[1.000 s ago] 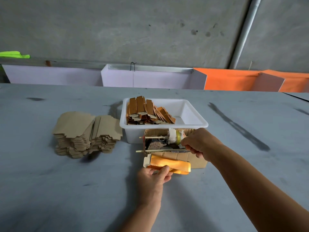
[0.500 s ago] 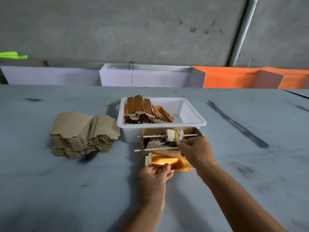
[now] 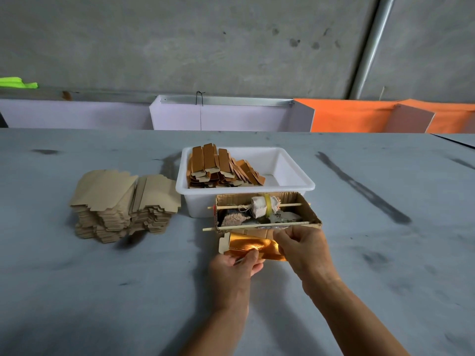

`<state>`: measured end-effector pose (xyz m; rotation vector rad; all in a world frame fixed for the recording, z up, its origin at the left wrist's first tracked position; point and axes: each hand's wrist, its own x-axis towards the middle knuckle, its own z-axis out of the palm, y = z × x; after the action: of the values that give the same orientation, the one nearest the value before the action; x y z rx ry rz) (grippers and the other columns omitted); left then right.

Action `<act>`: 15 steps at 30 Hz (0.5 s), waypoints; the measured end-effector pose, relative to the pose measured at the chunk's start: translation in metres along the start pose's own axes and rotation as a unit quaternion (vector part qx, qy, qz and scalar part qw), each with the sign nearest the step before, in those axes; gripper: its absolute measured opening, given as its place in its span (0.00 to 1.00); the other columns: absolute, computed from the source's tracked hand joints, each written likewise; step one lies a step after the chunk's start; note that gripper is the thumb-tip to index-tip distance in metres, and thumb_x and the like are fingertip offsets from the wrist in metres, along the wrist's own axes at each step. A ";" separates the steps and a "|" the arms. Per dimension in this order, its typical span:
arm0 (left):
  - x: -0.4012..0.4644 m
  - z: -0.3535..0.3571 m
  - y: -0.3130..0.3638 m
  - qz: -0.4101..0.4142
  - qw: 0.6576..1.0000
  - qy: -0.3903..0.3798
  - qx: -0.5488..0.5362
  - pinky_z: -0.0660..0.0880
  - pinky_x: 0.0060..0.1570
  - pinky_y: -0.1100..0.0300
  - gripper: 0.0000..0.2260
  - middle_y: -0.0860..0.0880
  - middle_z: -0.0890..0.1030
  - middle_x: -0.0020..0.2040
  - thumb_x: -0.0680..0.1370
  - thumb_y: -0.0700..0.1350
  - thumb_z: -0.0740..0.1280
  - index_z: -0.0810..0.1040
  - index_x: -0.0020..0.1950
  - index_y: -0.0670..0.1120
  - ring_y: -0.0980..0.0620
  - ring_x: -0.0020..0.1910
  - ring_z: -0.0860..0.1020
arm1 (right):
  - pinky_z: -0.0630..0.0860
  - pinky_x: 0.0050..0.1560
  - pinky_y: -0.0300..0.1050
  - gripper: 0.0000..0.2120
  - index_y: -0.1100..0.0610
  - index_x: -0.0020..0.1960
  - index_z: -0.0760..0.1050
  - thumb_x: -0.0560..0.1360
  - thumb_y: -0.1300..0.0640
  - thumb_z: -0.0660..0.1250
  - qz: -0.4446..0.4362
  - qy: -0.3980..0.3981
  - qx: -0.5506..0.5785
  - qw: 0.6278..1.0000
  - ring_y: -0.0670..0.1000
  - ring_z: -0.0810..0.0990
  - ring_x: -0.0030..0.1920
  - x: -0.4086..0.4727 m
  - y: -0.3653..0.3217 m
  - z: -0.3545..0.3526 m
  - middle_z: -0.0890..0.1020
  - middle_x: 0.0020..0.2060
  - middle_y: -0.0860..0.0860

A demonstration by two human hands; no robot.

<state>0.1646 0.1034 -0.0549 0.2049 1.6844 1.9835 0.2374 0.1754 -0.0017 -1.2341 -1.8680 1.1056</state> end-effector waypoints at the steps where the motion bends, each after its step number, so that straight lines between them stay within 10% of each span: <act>1: 0.000 0.000 0.000 0.001 1.000 -0.001 0.002 0.78 0.33 0.66 0.08 0.45 0.84 0.42 0.72 0.38 0.72 0.78 0.49 0.39 0.53 0.34 0.84 | 0.67 0.29 0.36 0.17 0.57 0.28 0.75 0.75 0.56 0.67 -0.001 0.000 0.000 1.000 0.45 0.73 0.28 0.000 0.000 0.000 0.75 0.24 0.50; 15: -0.003 -0.001 0.005 -0.008 0.999 -0.009 -0.031 0.80 0.33 0.63 0.06 0.46 0.84 0.40 0.71 0.36 0.73 0.78 0.44 0.40 0.52 0.33 0.84 | 0.70 0.30 0.36 0.14 0.55 0.32 0.77 0.76 0.55 0.66 -0.050 0.033 -0.036 0.998 0.46 0.77 0.31 -0.002 0.013 0.005 0.78 0.28 0.48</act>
<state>0.1656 0.1005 -0.0496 0.1859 1.6066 2.0117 0.2389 0.1751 -0.0152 -1.1887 -1.9114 0.9412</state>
